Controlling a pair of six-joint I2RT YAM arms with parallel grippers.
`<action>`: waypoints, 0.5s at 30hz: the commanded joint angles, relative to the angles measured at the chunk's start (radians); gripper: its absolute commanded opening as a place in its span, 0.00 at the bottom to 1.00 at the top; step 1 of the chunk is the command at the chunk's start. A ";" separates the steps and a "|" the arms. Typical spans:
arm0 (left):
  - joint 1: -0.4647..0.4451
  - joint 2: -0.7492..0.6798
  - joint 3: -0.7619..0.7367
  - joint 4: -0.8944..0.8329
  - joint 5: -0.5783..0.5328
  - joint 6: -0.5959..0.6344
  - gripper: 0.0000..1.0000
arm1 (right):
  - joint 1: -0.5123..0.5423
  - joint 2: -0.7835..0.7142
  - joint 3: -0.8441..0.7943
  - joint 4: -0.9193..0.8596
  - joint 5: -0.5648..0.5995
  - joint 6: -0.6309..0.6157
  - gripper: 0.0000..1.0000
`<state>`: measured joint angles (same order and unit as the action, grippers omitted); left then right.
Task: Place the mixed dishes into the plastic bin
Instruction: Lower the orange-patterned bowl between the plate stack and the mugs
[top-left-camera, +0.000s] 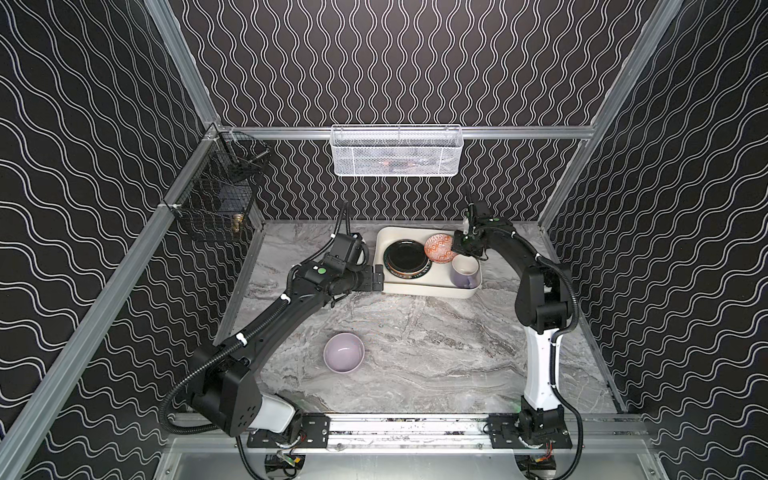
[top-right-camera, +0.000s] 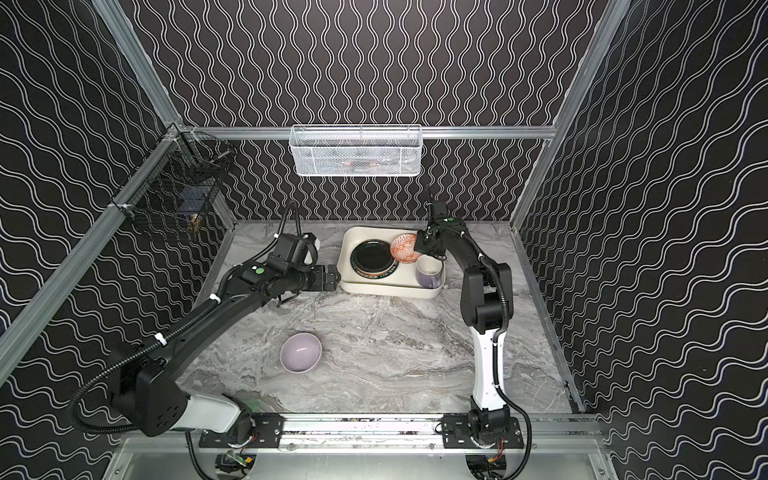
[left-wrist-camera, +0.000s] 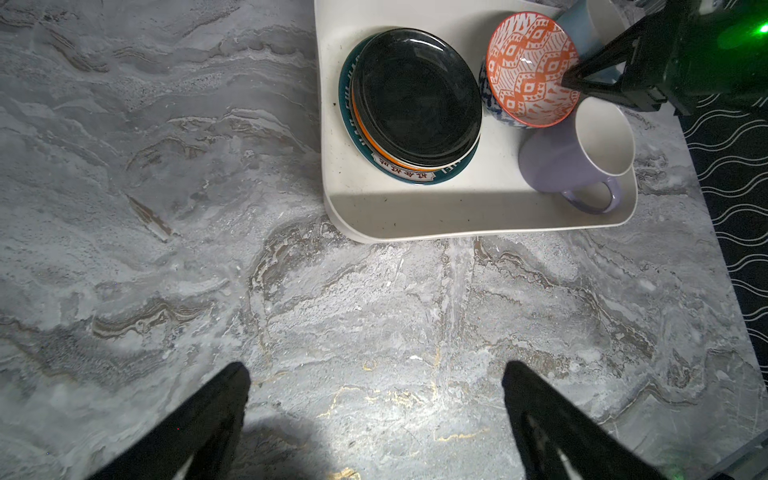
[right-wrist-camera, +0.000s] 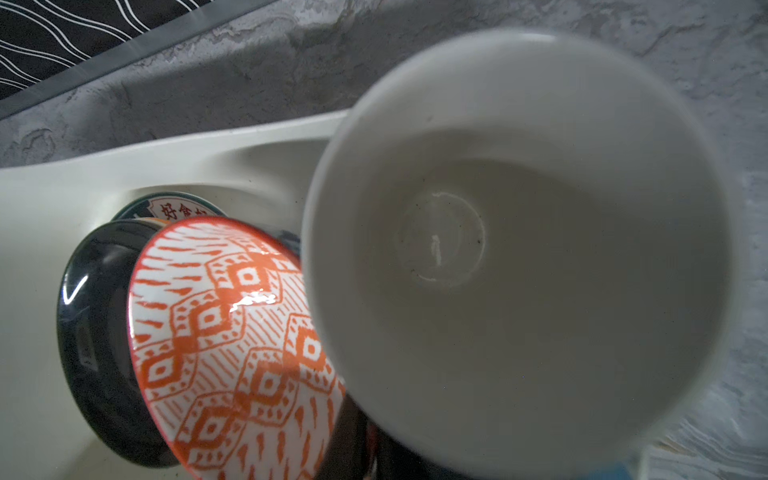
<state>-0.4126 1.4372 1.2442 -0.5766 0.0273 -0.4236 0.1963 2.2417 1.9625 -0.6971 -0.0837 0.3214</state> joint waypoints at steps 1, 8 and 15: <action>0.005 0.003 0.006 0.019 0.017 0.008 0.99 | -0.002 0.001 0.009 0.001 0.008 -0.002 0.03; 0.011 0.002 -0.001 0.025 0.025 0.007 0.99 | -0.002 0.009 0.002 0.002 -0.005 0.003 0.05; 0.014 0.000 -0.008 0.030 0.031 0.009 0.99 | -0.001 0.010 0.004 -0.001 -0.001 0.007 0.09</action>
<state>-0.4023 1.4410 1.2396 -0.5682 0.0517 -0.4236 0.1955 2.2520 1.9636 -0.6964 -0.0917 0.3222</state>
